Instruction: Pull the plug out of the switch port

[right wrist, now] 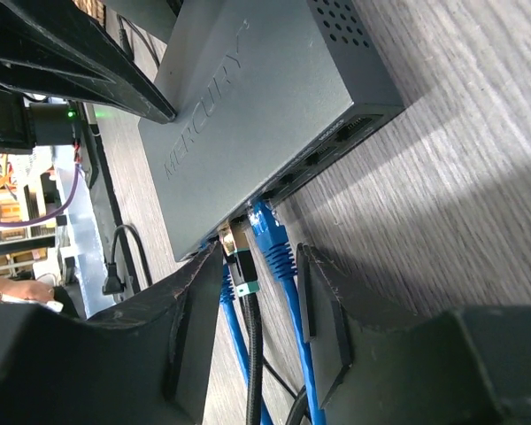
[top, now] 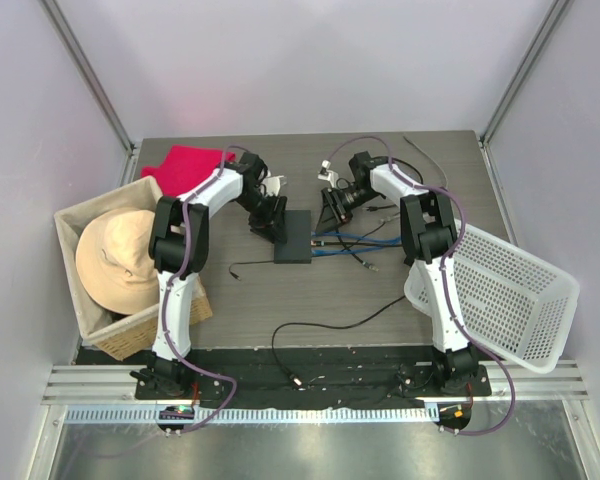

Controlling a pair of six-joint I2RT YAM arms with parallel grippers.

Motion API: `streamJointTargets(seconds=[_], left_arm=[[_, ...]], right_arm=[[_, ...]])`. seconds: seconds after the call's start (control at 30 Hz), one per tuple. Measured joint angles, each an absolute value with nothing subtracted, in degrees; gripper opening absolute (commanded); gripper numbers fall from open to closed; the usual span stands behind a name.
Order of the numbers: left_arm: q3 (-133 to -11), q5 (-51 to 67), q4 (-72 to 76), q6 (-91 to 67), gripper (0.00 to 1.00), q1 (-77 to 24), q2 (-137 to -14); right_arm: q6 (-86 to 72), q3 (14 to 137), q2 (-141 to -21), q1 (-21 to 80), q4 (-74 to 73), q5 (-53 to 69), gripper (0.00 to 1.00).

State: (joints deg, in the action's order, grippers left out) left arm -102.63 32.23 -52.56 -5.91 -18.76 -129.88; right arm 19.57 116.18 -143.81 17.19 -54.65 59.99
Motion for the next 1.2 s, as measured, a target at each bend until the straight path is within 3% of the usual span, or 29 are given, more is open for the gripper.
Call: streamJointTargets(seconds=[0.43, 0.57, 0.63, 0.9, 1.2], left_arm=[[-102.65, 32.10, -52.60, -5.89, 0.47, -18.81, -129.88], [-102.67, 32.08, -52.62, -5.87, 0.47, -18.81, -129.88], [-102.69, 31.99, -52.62, -5.87, 0.47, -18.85, -129.88], [-102.72, 31.90, -52.64, -5.87, 0.47, -18.90, -129.88], [-102.72, 31.88, -52.66, -5.85, 0.47, -18.90, -129.88]], right_arm=[[18.70, 117.51, -144.81, 17.32, -55.27, 60.14, 0.46], [18.46, 117.82, -144.94, 17.58, -55.37, 60.20, 0.56], [17.98, 118.06, -144.94, 17.76, -55.70, 60.36, 0.57], [16.25, 117.84, -144.66, 18.13, -54.72, 59.00, 0.47], [16.10, 117.78, -144.66, 18.46, -54.19, 57.14, 0.43]])
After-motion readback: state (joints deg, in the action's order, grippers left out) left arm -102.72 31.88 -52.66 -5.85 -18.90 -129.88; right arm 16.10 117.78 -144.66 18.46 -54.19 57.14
